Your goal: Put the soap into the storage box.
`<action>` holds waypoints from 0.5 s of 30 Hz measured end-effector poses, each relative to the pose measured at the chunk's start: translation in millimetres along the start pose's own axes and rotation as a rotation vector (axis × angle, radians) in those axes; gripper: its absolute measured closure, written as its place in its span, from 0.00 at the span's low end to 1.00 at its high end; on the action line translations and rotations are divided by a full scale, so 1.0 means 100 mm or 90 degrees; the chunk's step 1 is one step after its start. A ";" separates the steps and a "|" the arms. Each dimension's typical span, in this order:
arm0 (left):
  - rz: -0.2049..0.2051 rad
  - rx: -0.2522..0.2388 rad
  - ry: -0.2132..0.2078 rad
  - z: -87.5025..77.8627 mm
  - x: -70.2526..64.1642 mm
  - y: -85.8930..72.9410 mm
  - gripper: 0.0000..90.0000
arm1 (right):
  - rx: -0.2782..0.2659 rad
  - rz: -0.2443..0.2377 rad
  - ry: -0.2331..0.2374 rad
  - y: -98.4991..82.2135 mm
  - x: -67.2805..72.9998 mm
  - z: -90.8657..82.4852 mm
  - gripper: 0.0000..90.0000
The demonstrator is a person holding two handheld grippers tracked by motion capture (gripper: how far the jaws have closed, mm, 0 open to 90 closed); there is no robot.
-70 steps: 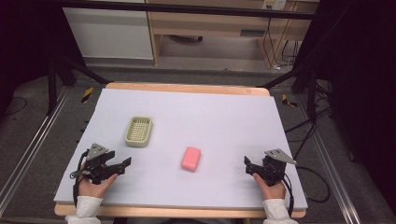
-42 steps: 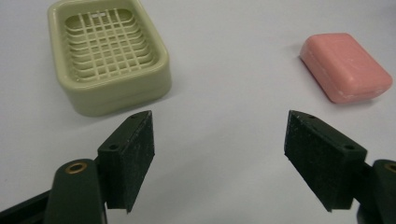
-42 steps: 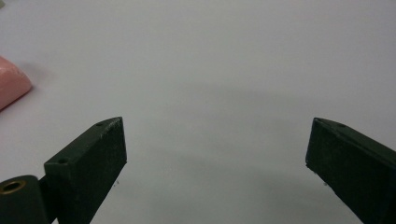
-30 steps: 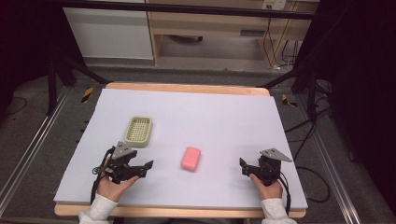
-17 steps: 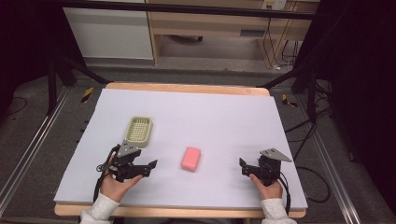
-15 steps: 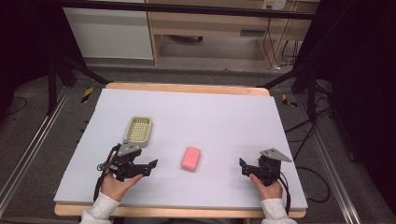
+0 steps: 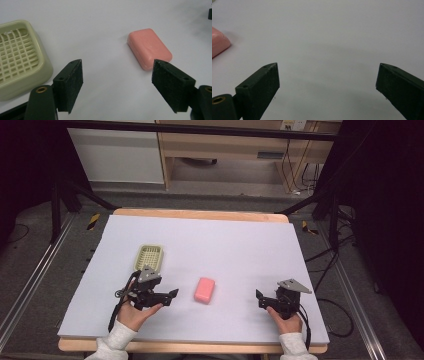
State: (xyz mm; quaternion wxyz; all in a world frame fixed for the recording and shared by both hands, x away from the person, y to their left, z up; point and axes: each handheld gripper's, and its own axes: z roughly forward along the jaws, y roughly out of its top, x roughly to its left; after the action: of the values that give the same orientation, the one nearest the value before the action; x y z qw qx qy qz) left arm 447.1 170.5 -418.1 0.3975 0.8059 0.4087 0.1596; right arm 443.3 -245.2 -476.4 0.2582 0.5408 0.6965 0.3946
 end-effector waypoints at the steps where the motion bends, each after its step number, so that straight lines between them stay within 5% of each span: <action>1: 0.002 0.002 -0.002 0.01 -0.01 0.01 0.28 | 0.000 0.001 0.000 0.00 0.00 0.00 0.06; 15: 0.005 0.018 -0.018 0.14 -0.14 0.11 0.28 | 0.001 -0.003 0.000 0.00 0.01 0.01 0.06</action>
State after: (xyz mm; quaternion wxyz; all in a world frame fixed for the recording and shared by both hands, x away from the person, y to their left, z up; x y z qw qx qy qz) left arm 453.1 148.3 -417.4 0.3908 0.8154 0.4020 0.1441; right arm 443.8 -244.3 -477.1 0.2585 0.5398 0.6980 0.3933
